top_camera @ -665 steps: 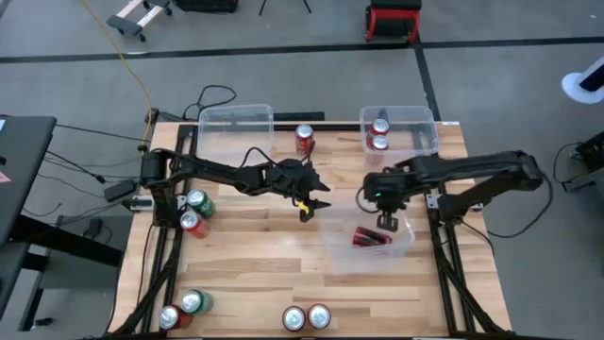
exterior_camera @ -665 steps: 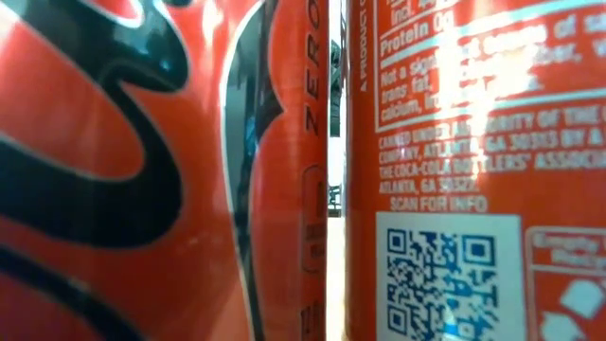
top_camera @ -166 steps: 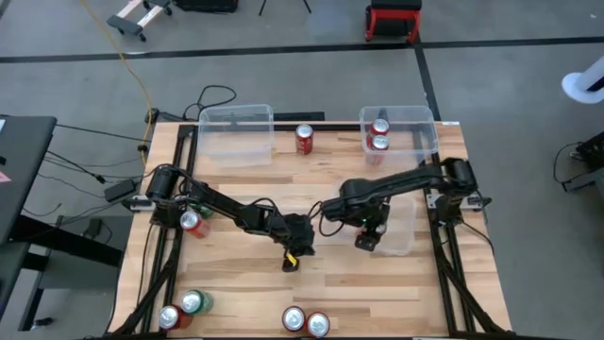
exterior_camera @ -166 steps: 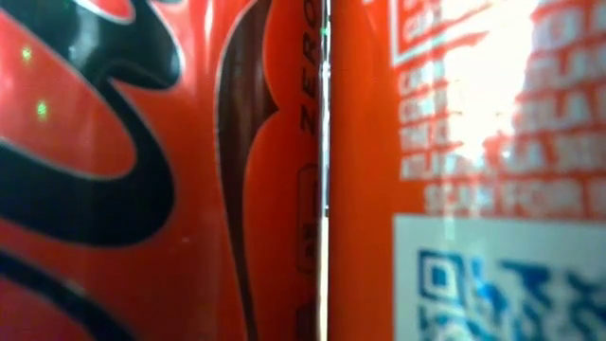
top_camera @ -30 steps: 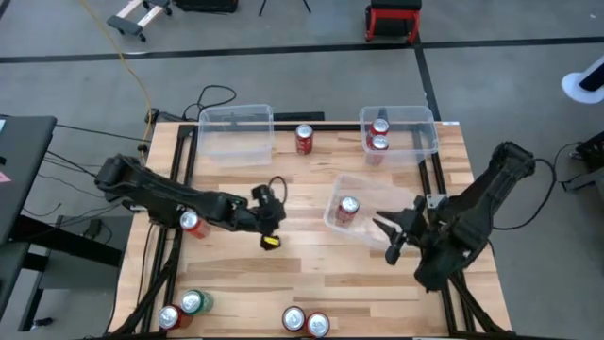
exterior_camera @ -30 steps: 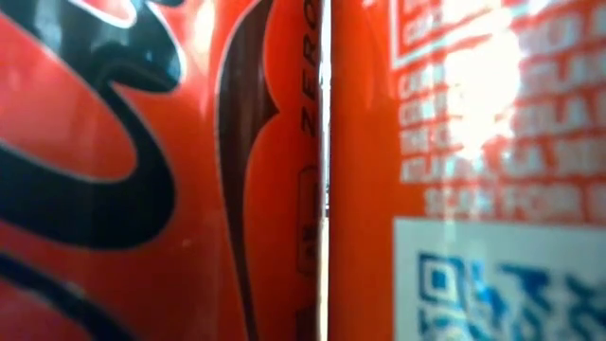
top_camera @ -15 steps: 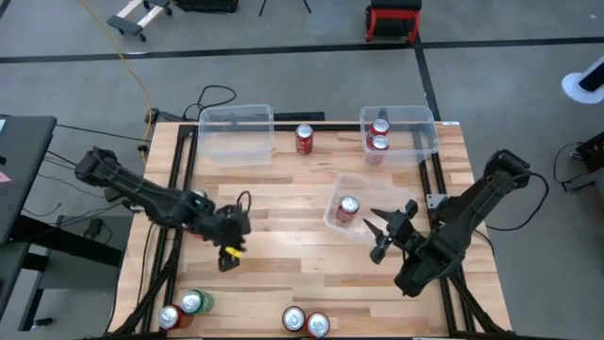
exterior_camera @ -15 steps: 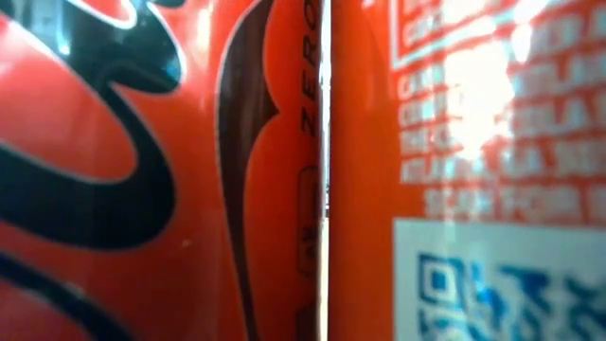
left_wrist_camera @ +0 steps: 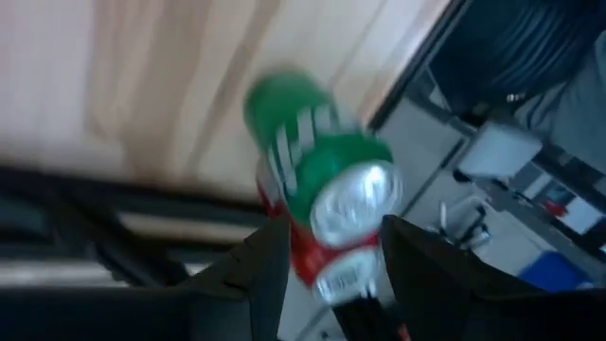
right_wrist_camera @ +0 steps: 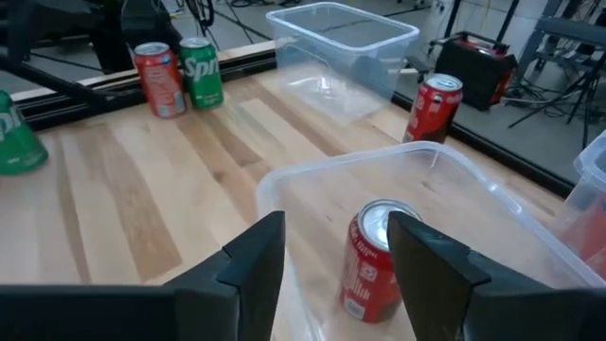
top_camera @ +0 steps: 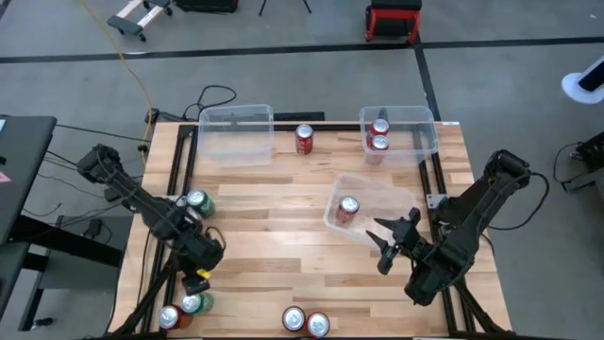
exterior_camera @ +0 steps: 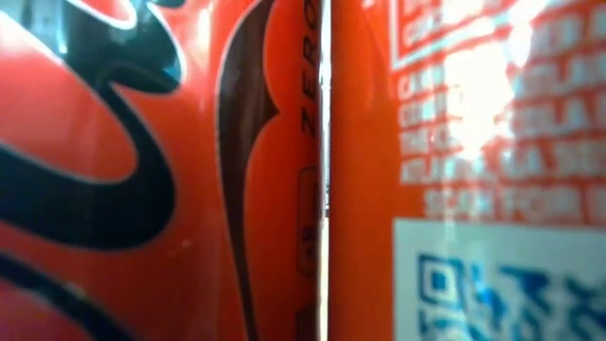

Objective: Sort soda cans
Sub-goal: Move the bottom green soda can to the middle of the table

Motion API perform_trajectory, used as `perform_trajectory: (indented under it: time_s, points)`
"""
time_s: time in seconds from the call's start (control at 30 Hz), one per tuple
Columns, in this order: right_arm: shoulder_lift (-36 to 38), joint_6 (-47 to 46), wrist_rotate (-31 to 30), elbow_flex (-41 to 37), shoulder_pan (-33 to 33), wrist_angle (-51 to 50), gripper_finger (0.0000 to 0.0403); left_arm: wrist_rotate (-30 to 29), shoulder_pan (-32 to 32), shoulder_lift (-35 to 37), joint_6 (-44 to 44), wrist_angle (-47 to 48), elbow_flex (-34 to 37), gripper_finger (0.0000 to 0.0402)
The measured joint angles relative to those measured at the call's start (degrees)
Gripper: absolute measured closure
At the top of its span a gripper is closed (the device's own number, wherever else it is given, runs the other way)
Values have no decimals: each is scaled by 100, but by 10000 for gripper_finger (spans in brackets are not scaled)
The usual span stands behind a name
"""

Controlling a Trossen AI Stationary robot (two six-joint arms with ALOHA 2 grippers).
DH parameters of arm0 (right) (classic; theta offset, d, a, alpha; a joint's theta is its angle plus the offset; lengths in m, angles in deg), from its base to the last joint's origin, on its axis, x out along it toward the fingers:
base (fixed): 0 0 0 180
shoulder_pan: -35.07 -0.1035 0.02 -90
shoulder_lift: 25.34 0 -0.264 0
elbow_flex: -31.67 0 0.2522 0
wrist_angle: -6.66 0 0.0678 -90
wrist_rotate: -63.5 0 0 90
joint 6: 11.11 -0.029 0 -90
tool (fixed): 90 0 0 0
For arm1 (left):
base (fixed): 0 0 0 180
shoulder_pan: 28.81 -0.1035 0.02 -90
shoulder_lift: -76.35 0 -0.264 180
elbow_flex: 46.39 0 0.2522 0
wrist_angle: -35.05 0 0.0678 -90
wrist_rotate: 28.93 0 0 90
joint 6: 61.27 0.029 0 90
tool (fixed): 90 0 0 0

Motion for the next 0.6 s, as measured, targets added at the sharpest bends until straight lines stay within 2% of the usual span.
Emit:
perform_trajectory:
  time_s: [0.4,0.6]
  points:
    - [0,183,-4,0,156,-207,195,326,990,82,-2237,-131,0,237]
    - [0,186,-9,0,230,-494,195,-728,1285,16,-2481,-236,-4,237]
